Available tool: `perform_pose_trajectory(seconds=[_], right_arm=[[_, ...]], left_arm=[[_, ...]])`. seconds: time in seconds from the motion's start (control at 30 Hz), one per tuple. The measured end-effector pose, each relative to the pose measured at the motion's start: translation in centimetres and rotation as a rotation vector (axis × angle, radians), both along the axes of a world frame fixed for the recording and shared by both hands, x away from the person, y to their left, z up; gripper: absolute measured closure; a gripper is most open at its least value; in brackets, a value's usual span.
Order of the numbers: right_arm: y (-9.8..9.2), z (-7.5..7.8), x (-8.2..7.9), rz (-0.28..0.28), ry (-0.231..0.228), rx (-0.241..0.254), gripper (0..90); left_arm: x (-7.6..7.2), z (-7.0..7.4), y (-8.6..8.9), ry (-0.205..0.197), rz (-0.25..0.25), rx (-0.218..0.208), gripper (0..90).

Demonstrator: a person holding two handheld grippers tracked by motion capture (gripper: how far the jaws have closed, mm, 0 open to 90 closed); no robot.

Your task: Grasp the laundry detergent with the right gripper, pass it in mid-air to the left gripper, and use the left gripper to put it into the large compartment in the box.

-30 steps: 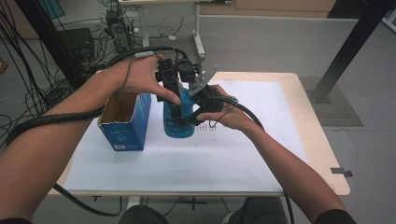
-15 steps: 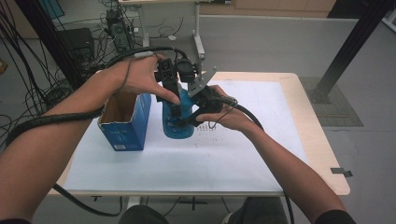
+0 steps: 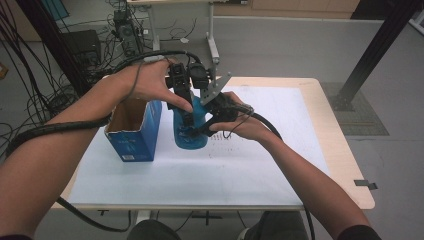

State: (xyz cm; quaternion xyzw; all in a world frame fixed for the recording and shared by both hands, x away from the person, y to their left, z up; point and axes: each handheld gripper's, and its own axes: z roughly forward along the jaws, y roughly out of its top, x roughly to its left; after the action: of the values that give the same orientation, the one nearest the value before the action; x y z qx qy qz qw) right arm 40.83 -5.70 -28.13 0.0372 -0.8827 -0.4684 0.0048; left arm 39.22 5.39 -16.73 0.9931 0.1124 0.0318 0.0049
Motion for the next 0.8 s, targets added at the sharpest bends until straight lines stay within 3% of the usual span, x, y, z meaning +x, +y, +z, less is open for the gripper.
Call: perform_pose_trajectory(seconds=[0.8], right_arm=[[0.13, 0.09, -0.27, -0.006, 0.002, -0.013, 43.3]], left_arm=[[-0.29, 0.26, 0.08, -0.013, -0.003, -0.002, 6.1]])
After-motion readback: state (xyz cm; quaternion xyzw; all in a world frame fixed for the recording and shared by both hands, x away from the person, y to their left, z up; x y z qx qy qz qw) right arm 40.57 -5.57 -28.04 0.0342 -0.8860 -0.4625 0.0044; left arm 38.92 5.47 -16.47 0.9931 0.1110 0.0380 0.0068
